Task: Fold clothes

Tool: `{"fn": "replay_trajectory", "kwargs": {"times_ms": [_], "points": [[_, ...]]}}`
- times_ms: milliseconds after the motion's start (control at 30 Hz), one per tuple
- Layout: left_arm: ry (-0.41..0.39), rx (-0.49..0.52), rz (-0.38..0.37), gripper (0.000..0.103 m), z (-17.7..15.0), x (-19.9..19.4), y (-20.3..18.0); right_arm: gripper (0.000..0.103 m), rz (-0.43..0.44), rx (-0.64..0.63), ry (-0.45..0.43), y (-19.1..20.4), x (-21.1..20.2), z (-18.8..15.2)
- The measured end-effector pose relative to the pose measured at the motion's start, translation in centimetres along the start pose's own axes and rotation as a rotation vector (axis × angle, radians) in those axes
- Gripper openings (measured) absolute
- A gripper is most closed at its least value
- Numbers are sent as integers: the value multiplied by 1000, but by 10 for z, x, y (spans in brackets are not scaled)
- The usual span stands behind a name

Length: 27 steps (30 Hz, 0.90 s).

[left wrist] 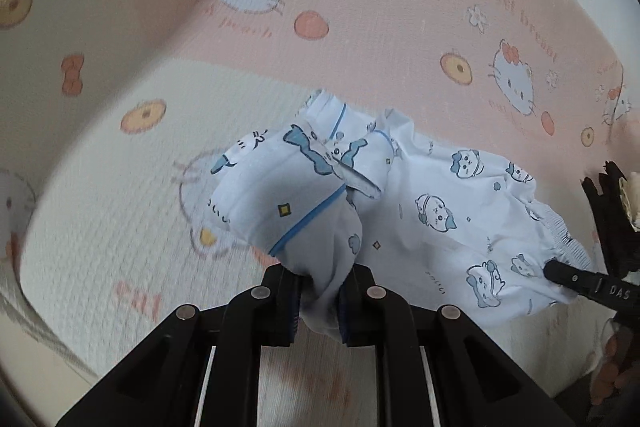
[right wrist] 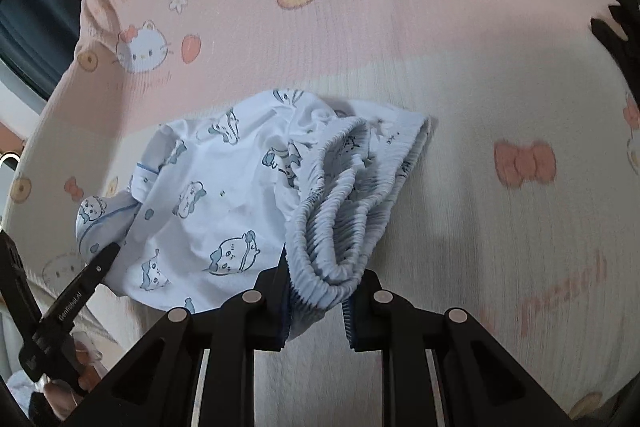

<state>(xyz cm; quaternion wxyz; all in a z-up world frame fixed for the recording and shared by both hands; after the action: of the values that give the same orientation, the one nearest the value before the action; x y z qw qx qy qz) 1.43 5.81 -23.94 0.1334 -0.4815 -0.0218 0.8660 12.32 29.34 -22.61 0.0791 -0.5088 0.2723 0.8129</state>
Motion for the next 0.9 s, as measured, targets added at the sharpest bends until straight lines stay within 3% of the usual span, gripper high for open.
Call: {"fn": "replay_trajectory", "kwargs": {"times_ms": [333,900], "points": [[50,58,-9,13,-59,-10,1,18,13,0,39,4,6,-23],[112,-5,-62,15,-81,-12,10,18,-8,16,85,18,28,-37]]}}
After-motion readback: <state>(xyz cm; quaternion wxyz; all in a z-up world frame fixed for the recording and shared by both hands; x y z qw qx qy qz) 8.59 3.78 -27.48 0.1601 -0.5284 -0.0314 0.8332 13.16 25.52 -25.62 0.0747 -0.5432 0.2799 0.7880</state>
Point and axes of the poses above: each gripper's, at about its wrist camera, not at the fingertips, and x roughly the way its jaws point, y to its left, z to its top, the point moved 9 cm from there along x, roughly the way its jaws point, and after that the axes turned 4 degrees about y, right-handed, at the moved point
